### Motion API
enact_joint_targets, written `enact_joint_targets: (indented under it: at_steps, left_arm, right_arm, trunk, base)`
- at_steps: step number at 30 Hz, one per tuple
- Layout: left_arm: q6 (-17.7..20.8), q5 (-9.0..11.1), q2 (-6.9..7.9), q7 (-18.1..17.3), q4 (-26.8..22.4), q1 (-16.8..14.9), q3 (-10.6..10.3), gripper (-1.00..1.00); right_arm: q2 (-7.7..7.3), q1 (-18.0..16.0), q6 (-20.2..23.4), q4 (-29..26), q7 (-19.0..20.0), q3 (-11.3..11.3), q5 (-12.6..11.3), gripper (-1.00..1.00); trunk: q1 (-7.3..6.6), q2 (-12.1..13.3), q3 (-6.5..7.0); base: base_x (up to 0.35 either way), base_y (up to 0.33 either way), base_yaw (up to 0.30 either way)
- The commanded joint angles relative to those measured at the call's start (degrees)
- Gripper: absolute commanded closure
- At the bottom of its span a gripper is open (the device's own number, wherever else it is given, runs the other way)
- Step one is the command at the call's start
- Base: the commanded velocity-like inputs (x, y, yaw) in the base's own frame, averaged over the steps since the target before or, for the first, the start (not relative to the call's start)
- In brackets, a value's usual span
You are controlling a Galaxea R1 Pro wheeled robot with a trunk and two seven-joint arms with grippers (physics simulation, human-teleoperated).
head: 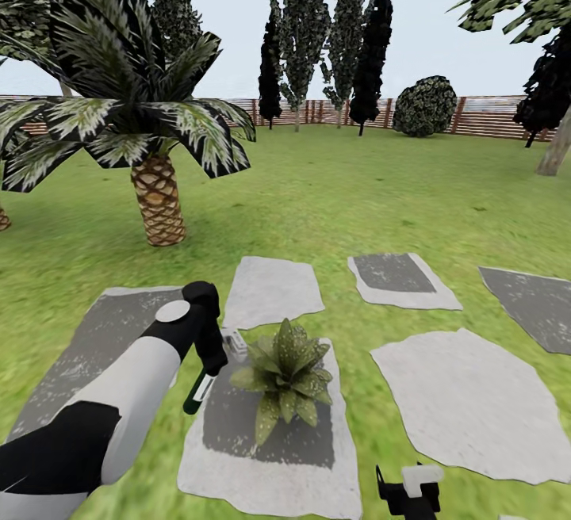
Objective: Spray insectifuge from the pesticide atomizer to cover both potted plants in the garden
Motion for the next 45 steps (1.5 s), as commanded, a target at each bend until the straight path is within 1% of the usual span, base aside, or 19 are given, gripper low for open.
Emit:
enact_joint_targets:
  at_steps: [1, 3, 6, 8, 13, 16, 19, 22, 23, 25, 27, 28, 30, 34, 42, 45]
  left_arm:
    - [0.50, -0.40, 0.00, -0.61, 0.02, 0.03, -0.04, 1.00]
    - [0.44, -0.37, 0.00, -0.61, 0.08, 0.10, -0.75, 1.00]
    - [0.44, -0.29, 0.00, -0.61, 0.13, 0.30, -3.03, 1.00]
    - [0.45, -0.26, -0.11, -0.61, 0.11, 0.38, -3.80, 1.00]
    - [0.27, -0.30, -0.70, -0.61, 0.14, 0.61, -4.05, 1.00]
    - [0.19, -0.31, -1.62, -0.61, 0.16, 0.61, -4.08, 1.00]
    - [0.05, -0.36, -2.30, -0.61, 1.70, 0.70, -4.13, 1.00]
    - [-0.04, -0.39, -2.47, -0.61, 2.23, 0.71, -4.21, 1.00]
    - [-0.32, -0.39, -2.66, -0.61, 2.29, 0.71, -4.64, 1.00]
    - [-2.16, -0.31, -2.94, -0.61, 2.32, 0.79, -7.71, 1.00]
    - [-2.87, -0.04, -3.09, -0.61, 2.34, 0.86, -10.84, 1.00]
    - [-3.16, 0.06, -3.06, -0.61, 2.29, 0.88, -11.81, 1.00]
    - [-3.51, 0.08, -2.86, -0.61, 2.32, 0.92, -12.42, 1.00]
    - [-3.40, 0.32, -2.75, -0.61, 2.34, 0.97, -12.63, 1.00]
    - [-3.11, 0.63, -3.24, -0.61, 2.26, 1.03, -12.66, 1.00]
    - [-3.11, 0.59, -3.54, -0.61, 1.91, 1.61, -12.66, 1.00]
  right_arm:
    - [0.01, -0.04, -0.15, 0.06, -0.33, -0.24, 0.61, -1.00]
    - [0.01, -0.02, -0.14, 0.06, -0.36, -0.24, 0.61, -1.00]
    - [0.01, -0.01, -0.14, 0.06, -0.38, -0.24, 0.61, -1.00]
    - [0.01, -0.03, -0.14, 0.06, -0.35, -0.24, 0.61, -1.00]
    - [0.03, -0.04, -0.14, 0.06, -0.36, -0.24, 0.61, -1.00]
    - [0.02, -0.04, -0.14, 0.06, -0.38, -0.24, 0.61, -1.00]
    - [0.04, -0.01, -0.14, 0.06, -0.38, -0.24, 0.61, -1.00]
    - [0.05, -0.02, -0.14, 0.06, -0.38, -0.24, 0.61, -1.00]
    - [0.06, -0.01, -0.14, 0.06, -0.38, -0.24, 0.61, -1.00]
    - [0.04, -0.02, -0.14, 0.06, -0.38, -0.24, 0.61, -1.00]
    - [0.07, -0.02, -0.14, 0.06, -0.38, -0.24, 0.61, -1.00]
    - [0.07, -0.03, -0.14, 0.06, -0.38, -0.24, 0.61, -1.00]
    - [0.05, -0.02, -0.14, 0.06, -0.38, -0.24, 0.61, -1.00]
    - [0.05, -0.03, -0.14, 0.06, -0.38, -0.24, 0.61, -1.00]
    - [0.05, -0.06, -0.14, 0.06, -0.38, -0.24, 0.61, -1.00]
    - [0.04, -0.04, -0.14, 0.06, -0.38, -0.24, 0.61, -1.00]
  trunk:
    - [0.00, -0.02, -0.05]
    - [0.00, -0.02, -0.05]
    - [0.00, -0.02, -0.05]
    - [0.00, -0.02, -0.05]
    - [0.00, -0.02, -0.05]
    - [0.00, -0.02, -0.05]
    - [0.00, -0.02, -0.05]
    - [0.00, -0.02, -0.05]
    - [0.00, -0.02, -0.05]
    - [0.00, -0.02, -0.05]
    - [0.00, -0.02, -0.05]
    - [0.00, -0.02, -0.05]
    - [0.00, -0.02, -0.05]
    - [0.00, -0.02, -0.05]
    - [0.00, -0.02, -0.05]
    - [0.00, -0.02, -0.05]
  base:
    - [0.199, 0.176, 0.000]
    - [0.222, 0.202, 0.000]
    - [0.234, 0.216, 0.000]
    - [0.238, 0.220, -0.105]
    - [0.239, 0.221, -0.269]
    - [0.238, 0.220, -0.298]
    - [0.148, 0.140, -0.299]
    - [0.024, 0.023, -0.209]
    - [0.005, 0.005, -0.049]
    - [0.002, 0.002, -0.021]
    - [0.001, 0.001, -0.008]
    - [0.000, 0.000, -0.002]
    - [0.000, 0.000, -0.001]
    - [0.000, 0.000, 0.000]
    - [-0.122, 0.120, 0.000]
    - [-0.086, 0.083, -0.013]
